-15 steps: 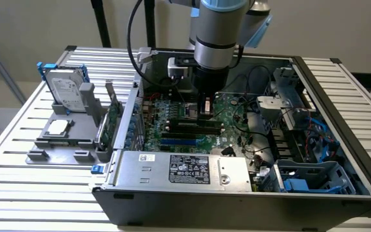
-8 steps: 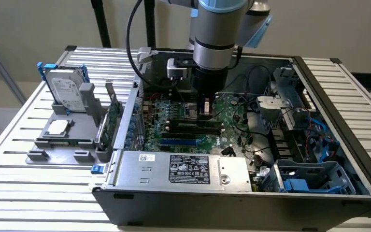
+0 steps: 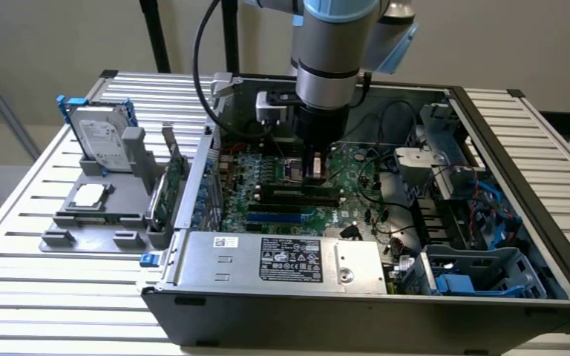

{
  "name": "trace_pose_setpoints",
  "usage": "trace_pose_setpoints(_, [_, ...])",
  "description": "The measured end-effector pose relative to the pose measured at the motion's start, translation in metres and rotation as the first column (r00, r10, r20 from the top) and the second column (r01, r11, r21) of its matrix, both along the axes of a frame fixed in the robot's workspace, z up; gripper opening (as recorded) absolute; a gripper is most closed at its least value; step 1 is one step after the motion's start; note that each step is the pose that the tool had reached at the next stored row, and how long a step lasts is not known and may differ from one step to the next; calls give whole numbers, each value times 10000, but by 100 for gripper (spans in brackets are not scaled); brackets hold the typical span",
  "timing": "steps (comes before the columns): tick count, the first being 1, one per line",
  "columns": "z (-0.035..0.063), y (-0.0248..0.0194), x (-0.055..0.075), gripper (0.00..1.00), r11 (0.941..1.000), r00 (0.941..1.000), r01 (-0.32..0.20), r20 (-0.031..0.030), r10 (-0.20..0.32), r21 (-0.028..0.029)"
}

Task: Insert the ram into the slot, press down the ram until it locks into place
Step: 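Insert the ram into the slot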

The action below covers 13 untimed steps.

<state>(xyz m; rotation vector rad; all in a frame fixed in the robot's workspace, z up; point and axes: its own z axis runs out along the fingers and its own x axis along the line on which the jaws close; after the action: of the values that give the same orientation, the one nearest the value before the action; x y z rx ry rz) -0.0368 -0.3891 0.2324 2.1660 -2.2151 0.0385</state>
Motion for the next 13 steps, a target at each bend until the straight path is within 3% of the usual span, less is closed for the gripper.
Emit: trace_pose_setpoints(13, [-32,-9,0,13,10000,10000,-1,2,1,-6])
